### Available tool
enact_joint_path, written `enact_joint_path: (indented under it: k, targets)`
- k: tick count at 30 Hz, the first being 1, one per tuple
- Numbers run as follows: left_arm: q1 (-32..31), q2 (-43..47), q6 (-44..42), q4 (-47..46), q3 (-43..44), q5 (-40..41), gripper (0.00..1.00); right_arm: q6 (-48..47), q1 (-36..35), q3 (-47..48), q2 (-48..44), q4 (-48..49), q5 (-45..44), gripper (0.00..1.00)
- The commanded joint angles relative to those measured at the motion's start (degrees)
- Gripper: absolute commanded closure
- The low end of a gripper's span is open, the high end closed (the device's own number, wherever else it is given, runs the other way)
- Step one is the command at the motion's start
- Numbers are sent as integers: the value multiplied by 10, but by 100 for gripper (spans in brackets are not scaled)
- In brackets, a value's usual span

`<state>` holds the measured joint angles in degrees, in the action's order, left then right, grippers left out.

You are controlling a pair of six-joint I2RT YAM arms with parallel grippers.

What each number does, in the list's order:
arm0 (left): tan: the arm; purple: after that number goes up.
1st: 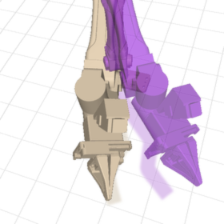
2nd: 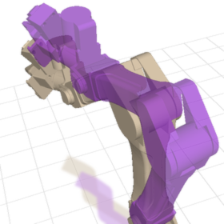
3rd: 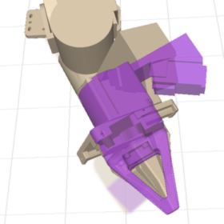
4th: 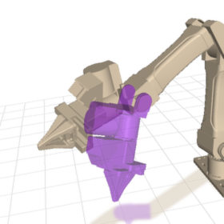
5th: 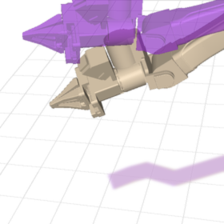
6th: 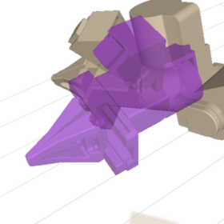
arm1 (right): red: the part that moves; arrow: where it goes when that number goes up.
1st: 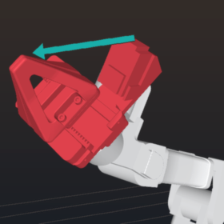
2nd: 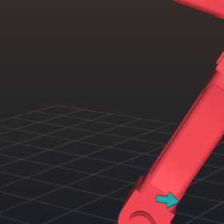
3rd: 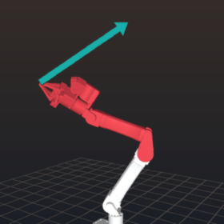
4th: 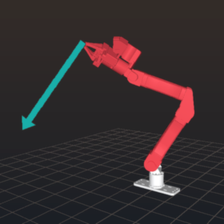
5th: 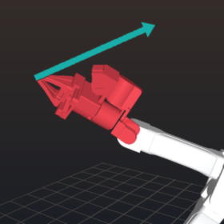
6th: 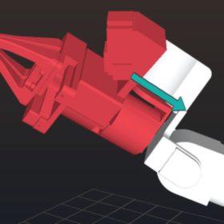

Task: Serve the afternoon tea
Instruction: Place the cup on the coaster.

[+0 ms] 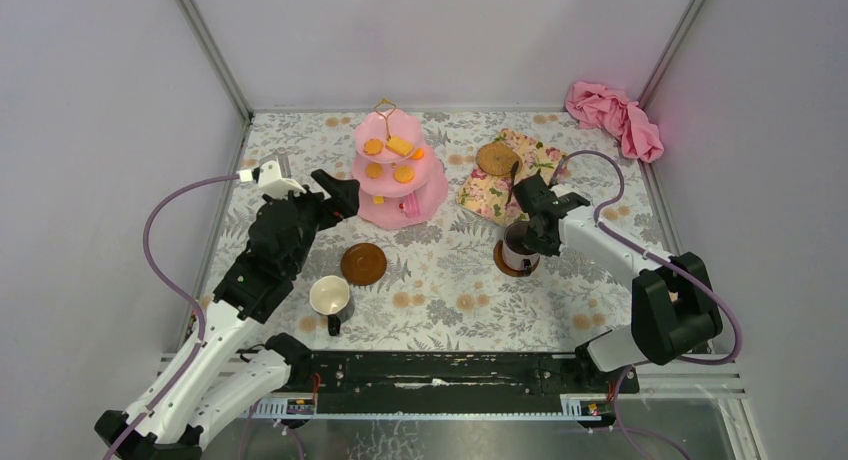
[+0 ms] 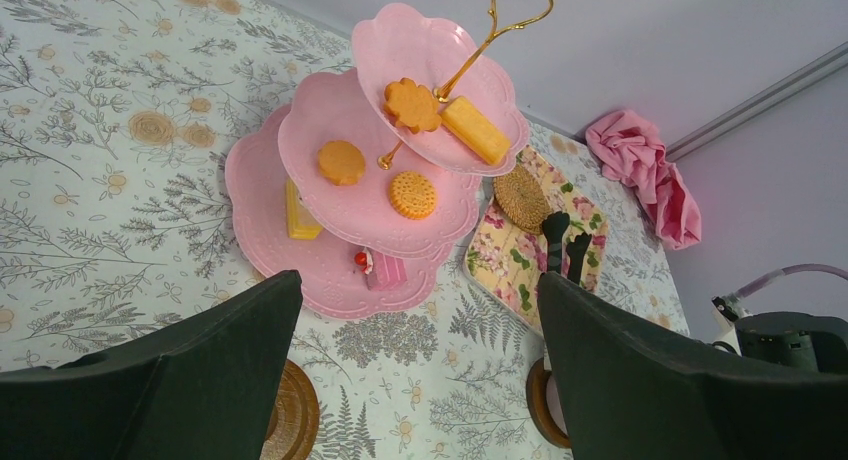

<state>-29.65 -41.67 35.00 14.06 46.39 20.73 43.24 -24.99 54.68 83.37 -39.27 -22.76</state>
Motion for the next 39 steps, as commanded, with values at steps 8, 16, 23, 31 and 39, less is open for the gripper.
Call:
enact_joint_path:
  k: [8, 16, 23, 31, 39]
  targets:
    - [-4, -2, -11, -10, 13, -3, 5, -7, 3, 17, 16, 33, 19, 100]
    - [-4, -1, -11, -9, 12, -4, 5, -9, 3, 11, 16, 30, 20, 100]
    - [-4, 1, -10, -9, 12, -6, 5, -10, 3, 1, 5, 23, 20, 100]
    - [-4, -1, -6, -9, 18, -10, 4, -15, 4, 11, -4, 10, 18, 100]
    - [-4, -4, -6, -9, 19, -12, 4, -19, 3, 10, -5, 7, 20, 100]
